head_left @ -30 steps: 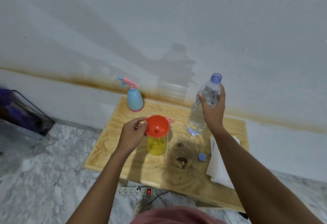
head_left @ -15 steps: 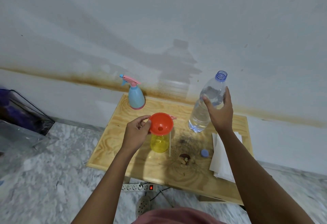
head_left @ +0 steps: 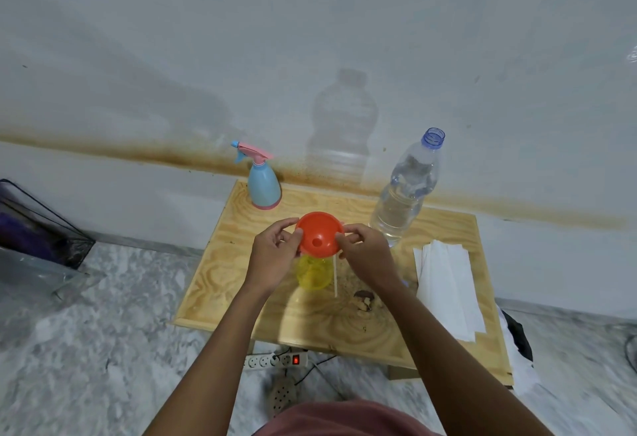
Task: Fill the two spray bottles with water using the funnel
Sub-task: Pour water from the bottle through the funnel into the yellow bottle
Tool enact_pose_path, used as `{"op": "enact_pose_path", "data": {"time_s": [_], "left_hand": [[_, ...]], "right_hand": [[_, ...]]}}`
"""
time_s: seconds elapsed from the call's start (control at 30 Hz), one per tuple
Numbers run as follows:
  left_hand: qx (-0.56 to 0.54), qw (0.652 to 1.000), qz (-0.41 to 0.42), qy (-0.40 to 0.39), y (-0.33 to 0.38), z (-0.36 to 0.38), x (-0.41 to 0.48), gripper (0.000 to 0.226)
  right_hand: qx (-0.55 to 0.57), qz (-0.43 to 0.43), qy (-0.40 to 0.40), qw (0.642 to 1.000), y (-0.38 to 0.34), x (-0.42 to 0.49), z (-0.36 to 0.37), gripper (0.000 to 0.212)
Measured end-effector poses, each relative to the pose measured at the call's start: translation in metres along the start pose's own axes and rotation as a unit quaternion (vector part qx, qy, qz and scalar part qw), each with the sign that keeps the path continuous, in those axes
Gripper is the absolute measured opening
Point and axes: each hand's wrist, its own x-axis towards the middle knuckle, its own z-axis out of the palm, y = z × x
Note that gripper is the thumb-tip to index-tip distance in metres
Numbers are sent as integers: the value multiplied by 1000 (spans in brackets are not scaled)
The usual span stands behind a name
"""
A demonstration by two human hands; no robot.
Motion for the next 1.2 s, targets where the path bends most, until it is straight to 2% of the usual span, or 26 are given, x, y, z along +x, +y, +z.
{"op": "enact_pose_path", "data": {"time_s": [0.1, 0.2, 0.27, 0.37, 0.43, 0.57, 0.7, 0.93, 1.2], "left_hand": [[-42, 999, -17, -5, -2, -4, 0, 27], [-43, 998, -48, -4, -12, -6, 5, 27], [14, 998, -49, -46, -22, -7, 8, 33], [153, 979, 0, -136, -36, -4, 8, 52], [196, 967, 31, -160, -39, 2, 7, 52], [215, 966, 10, -146, -48, 15, 9, 61], [193, 973, 13, -129, -56, 17, 11, 57], [197, 972, 14, -127, -56, 16, 12, 57], [171, 977, -5, -128, -55, 16, 12, 47]], "right_hand": [[4, 4, 58, 998, -3, 2, -1, 10], [-10, -5, 69, 998, -2, 3, -6, 10], [-42, -18, 61, 997, -1, 2, -6, 10], [-56, -28, 56, 996, -2, 3, -7, 14], [-63, -25, 28, 997, -3, 3, -8, 16], [-17, -12, 34, 999, -7, 2, -18, 15], [25, 13, 62, 998, 4, -1, -41, 15], [-51, 137, 87, 985, 70, 3, -57, 14], [-122, 164, 33, 978, 108, 31, -38, 10]]}}
